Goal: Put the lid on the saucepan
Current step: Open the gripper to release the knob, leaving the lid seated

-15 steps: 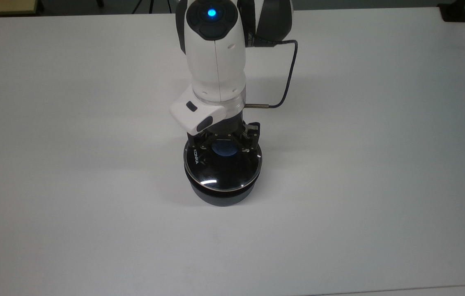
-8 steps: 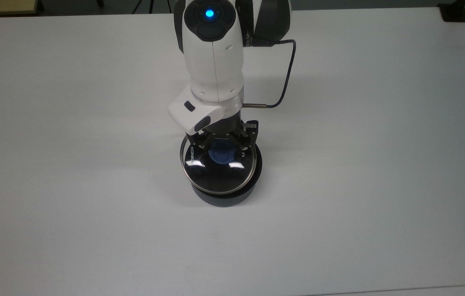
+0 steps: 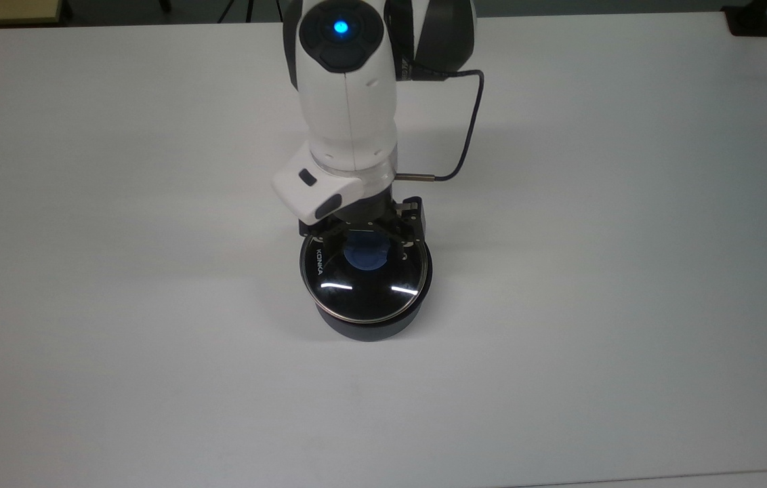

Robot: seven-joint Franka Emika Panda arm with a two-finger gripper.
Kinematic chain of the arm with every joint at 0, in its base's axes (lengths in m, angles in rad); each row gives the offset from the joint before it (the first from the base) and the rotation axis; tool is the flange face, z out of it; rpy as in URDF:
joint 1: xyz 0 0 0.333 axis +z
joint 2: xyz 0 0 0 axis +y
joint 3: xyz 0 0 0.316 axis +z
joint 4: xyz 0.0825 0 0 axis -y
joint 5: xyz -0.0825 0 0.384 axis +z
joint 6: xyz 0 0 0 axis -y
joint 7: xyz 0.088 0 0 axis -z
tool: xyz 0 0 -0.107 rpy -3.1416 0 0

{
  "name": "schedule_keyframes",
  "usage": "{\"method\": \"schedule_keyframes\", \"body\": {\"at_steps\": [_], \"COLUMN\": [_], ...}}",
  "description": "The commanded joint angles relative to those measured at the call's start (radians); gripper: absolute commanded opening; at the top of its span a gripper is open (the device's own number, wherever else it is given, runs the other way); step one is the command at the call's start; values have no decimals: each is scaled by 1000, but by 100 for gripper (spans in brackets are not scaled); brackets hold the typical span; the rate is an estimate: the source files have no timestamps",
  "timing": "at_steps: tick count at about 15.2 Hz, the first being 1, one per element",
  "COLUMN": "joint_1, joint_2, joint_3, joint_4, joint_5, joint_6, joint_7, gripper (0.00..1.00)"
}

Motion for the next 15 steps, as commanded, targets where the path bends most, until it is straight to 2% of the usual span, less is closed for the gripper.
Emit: {"method": "schedule_keyframes", "body": {"at_steps": [1, 4, 6, 7, 9, 10, 13, 15], "joint_1": [-3, -3, -3, -7, -10, -15, -20, -21], "joint_2": [-37, -66, -127, -187, -313, -342, -450, -462], "joint_3": [-11, -11, -11, -12, -12, -17, -64, -77], "joint_4": [-19, -39, -73, -94, -125, -125, -157, -150], "joint_5": [4, 4, 1, -10, -98, -108, -120, -117], "joint_6": [-27, -50, -105, -169, -336, -373, -430, -462], "joint_7": [2, 0, 0, 0, -1, -6, -117, -119], "gripper": [100, 100, 100, 100, 100, 100, 100, 100]}}
